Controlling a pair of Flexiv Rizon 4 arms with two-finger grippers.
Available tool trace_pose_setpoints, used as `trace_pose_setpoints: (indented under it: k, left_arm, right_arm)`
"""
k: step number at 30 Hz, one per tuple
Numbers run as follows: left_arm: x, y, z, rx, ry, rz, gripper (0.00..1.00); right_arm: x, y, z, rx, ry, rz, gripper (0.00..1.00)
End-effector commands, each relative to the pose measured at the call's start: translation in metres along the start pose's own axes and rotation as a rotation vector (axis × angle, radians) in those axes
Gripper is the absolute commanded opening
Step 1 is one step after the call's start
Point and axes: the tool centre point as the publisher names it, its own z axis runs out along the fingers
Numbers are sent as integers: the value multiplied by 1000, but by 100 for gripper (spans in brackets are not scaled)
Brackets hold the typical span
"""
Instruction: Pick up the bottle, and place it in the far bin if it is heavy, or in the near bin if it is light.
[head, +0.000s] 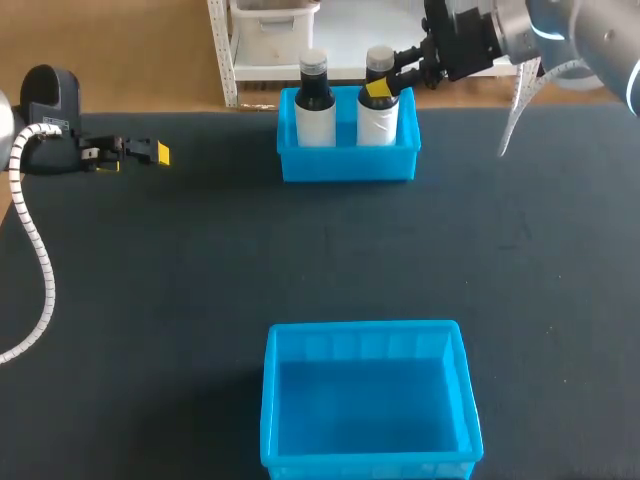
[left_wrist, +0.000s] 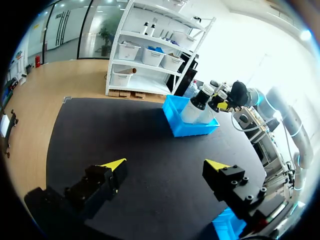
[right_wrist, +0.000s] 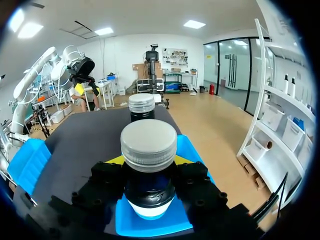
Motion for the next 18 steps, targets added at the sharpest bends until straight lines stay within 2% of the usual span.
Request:
trace_pose_setpoints:
  k: [1, 12, 13, 14, 15, 18]
  left_arm:
    - [0, 0, 0, 0, 0, 0, 100]
    - [0, 0, 0, 0, 0, 0, 100]
    - [0, 0, 0, 0, 0, 0, 100]
    - [0, 0, 0, 0, 0, 0, 100]
    - [0, 0, 0, 0, 0, 0, 100]
    - [0, 0, 0, 0, 0, 0, 100]
  right_arm:
    - [0, -3, 0, -3, -4, -4, 0]
    - [2, -4, 0, -7, 1, -9, 0]
    - [2, -4, 0, -7, 12, -10, 2]
    - [2, -4, 0, -12, 16, -12, 39]
    - [1, -4, 0, -5, 24, -6, 100]
    - [-1, -4, -1, -7, 17, -8, 100]
